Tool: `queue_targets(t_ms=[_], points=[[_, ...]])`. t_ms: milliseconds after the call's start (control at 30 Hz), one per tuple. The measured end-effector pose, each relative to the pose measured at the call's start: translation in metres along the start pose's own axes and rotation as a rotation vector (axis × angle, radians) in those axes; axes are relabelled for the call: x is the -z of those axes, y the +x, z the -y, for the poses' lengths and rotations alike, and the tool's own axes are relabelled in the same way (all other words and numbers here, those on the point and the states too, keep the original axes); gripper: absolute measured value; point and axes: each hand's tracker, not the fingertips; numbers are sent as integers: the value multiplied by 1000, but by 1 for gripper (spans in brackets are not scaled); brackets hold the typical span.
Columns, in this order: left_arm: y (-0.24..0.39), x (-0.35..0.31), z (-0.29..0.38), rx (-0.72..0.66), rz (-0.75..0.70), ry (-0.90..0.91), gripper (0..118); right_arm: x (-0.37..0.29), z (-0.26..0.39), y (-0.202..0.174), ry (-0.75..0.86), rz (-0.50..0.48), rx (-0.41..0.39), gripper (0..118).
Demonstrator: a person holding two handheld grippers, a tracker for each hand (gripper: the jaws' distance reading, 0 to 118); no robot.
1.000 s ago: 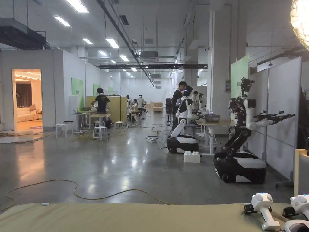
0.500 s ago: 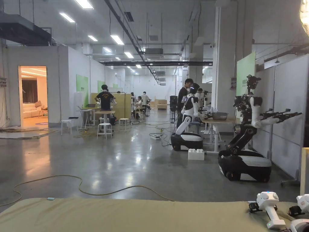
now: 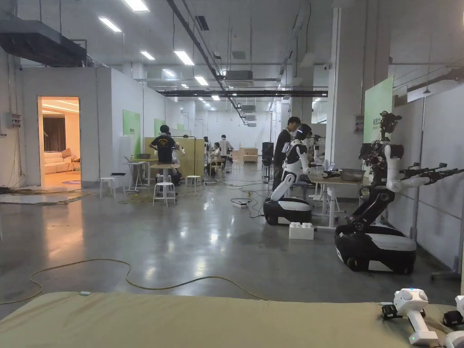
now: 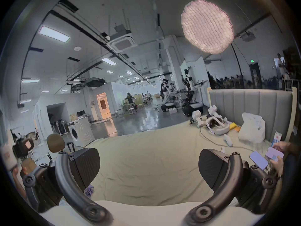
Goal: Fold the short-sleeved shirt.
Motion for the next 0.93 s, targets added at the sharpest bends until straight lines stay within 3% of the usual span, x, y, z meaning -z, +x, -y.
queue_targets(t_ms=[133, 200, 300, 500, 733, 933], points=[[-1, 2, 2, -3, 3, -6, 112, 17, -1, -1, -176, 60, 27, 118], [-2, 4, 2, -17, 10, -15, 112, 23, 0, 2, -241, 85, 103, 118], [-2, 4, 2, -30, 21, -23, 112, 28, 2, 12, -336, 41, 186, 118], [-2, 5, 3, -18, 20, -32, 112, 31, -2, -2, -391, 70, 130, 118], [-2, 4, 3, -16, 26, -30, 112, 28, -3, -9, -361, 22, 121, 118], [-4, 3, 4, -26, 26, -25, 112, 28, -3, -21, -343, 144, 54, 118]])
